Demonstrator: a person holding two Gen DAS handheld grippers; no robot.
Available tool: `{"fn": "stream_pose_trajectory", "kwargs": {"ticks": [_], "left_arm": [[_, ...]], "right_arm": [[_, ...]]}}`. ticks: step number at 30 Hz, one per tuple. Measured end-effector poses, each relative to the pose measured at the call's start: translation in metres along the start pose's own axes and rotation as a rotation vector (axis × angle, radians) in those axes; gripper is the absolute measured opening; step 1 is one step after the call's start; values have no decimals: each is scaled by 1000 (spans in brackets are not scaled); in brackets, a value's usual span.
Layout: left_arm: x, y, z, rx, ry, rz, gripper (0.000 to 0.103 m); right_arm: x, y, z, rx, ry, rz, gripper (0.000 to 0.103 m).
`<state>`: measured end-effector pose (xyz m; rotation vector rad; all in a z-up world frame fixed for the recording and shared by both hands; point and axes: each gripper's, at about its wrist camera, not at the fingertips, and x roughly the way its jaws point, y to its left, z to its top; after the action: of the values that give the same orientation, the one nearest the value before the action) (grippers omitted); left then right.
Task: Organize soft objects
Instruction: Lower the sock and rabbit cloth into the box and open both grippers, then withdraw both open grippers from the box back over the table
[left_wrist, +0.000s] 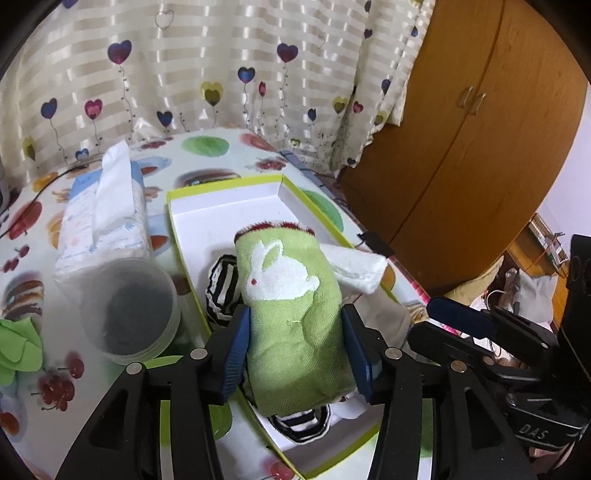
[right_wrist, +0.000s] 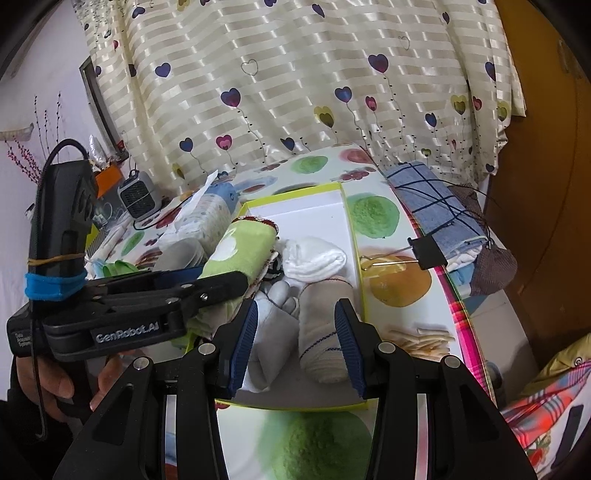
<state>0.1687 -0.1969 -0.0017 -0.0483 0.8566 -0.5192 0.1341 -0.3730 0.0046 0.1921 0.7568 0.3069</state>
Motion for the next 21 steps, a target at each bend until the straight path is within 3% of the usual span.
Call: {"fn": "stream_pose_trajectory", "kwargs": {"ticks": [9,21], "left_arm": [[-31,7,-4,-17,-55,-23,51],[-76,11,-27,-30,-113,4,51]], "right_arm": [[-11,8,2,-19,-23,4,45],[-25,28,4,-53,-43,22,45]]}}
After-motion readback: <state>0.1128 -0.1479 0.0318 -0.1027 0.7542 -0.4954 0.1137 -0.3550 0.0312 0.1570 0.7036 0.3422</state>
